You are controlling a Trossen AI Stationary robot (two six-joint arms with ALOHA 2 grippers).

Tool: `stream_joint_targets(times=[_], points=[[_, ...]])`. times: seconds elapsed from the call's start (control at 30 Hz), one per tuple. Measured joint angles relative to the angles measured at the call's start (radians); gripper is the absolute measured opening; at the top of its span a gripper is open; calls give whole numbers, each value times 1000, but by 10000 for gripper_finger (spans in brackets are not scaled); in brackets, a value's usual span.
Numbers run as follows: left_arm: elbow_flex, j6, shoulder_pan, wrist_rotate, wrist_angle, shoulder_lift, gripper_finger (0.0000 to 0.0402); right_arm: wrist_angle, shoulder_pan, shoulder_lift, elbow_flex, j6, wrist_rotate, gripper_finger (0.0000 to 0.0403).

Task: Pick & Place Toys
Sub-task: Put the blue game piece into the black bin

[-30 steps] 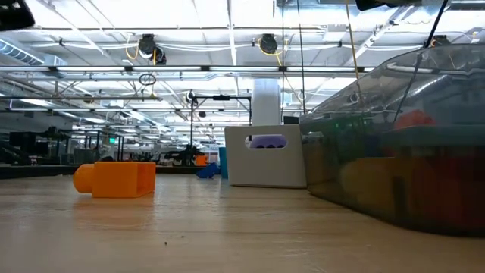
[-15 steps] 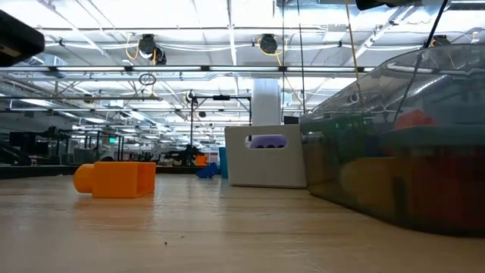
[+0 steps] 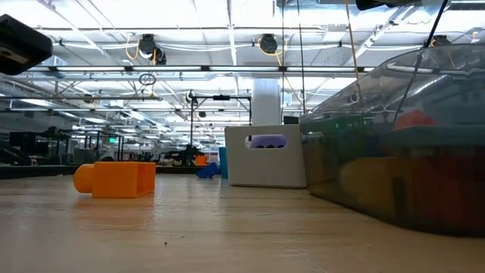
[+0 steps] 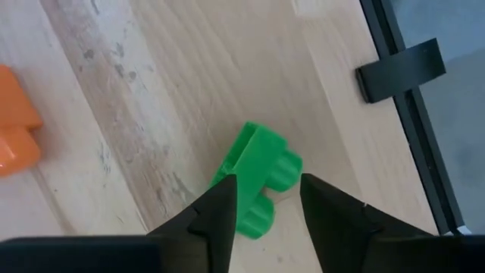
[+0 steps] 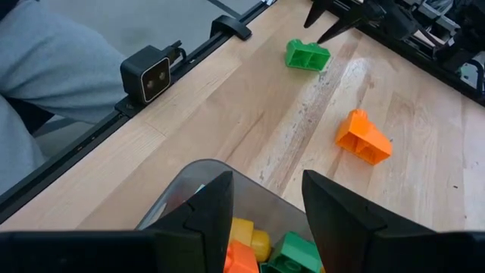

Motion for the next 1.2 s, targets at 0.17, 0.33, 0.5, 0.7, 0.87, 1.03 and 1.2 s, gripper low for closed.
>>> stream_joint_targets(times=[0.17,0.33,0.5,0.7,0.87,1.03,1.2], points=[[0,-4,14,-13,19,0,136,0,0,0,0,0,0,153],[0,-75,37,-77,176,0,132,0,0,0,0,0,0,153],[0,-25,70,-74,282,0,141,0,0,0,0,0,0,153],[0,13,89,-49,282,0,140,0,0,0,0,0,0,153],[0,36,92,-48,208,0,125,0,0,0,0,0,0,153],[0,58,94,-48,96,0,114,0,0,0,0,-18,0,153],[0,61,97,-45,23,0,113,1,0,0,0,-55,0,153]])
